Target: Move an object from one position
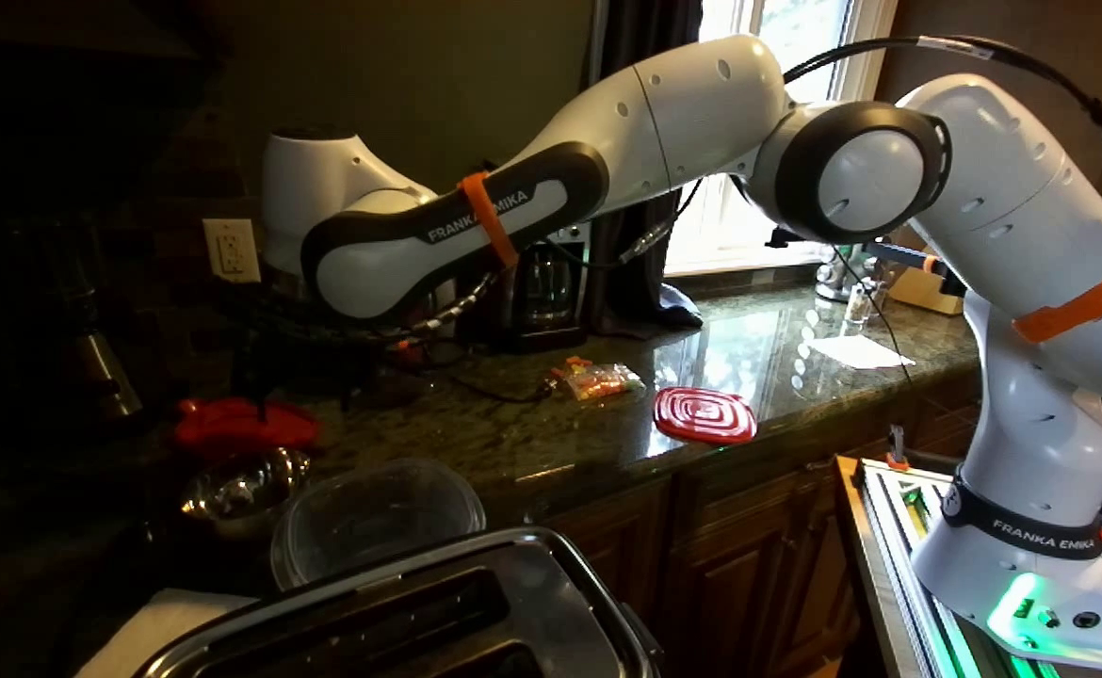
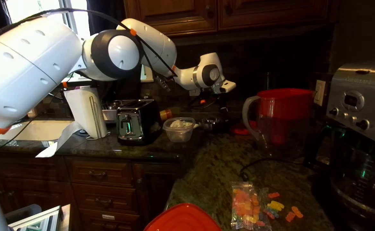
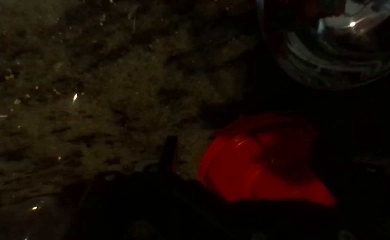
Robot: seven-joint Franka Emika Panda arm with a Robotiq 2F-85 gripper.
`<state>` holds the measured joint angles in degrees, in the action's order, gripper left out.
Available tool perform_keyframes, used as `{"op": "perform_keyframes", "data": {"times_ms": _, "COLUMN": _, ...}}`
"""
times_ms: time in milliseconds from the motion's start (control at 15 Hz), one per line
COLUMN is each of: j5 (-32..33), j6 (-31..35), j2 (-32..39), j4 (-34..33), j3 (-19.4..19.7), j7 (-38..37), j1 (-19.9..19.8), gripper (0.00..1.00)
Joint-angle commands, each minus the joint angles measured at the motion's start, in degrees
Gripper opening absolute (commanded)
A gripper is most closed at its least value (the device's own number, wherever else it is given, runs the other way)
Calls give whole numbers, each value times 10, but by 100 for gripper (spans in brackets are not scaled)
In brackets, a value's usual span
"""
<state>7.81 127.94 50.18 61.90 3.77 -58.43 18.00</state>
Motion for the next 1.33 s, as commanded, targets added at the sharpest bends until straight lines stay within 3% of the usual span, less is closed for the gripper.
{"op": "perform_keyframes", "data": {"times_ms": 0, "j5": -30, "j6": -37, "j2": 62, "j4": -91, "j3": -5, "j7": 3, "j1": -23, "gripper": 100}}
{"op": "perform_keyframes", "data": {"times_ms": 200, "j5": -32, "j6": -47, "j2": 90, "j4": -127, "j3": 3, "j7": -10, "j1": -31, "gripper": 100}}
{"op": "perform_keyframes", "data": {"times_ms": 333, "j5": -29, "j6": -44, "j2": 107, "j4": -145, "j3": 9, "j7": -19, "j1": -32, "gripper": 76}}
{"op": "perform_keyframes", "data": {"times_ms": 467, "j5": -28, "j6": -43, "j2": 122, "j4": -161, "j3": 11, "j7": -26, "j1": -32, "gripper": 58}}
{"op": "perform_keyframes", "data": {"times_ms": 933, "j5": -25, "j6": -77, "j2": 148, "j4": -200, "j3": 14, "j7": -37, "j1": -29, "gripper": 5}}
{"op": "perform_keyframes", "data": {"times_ms": 1267, "j5": -22, "j6": -77, "j2": 134, "j4": -201, "j3": 8, "j7": -41, "j1": -32, "gripper": 0}}
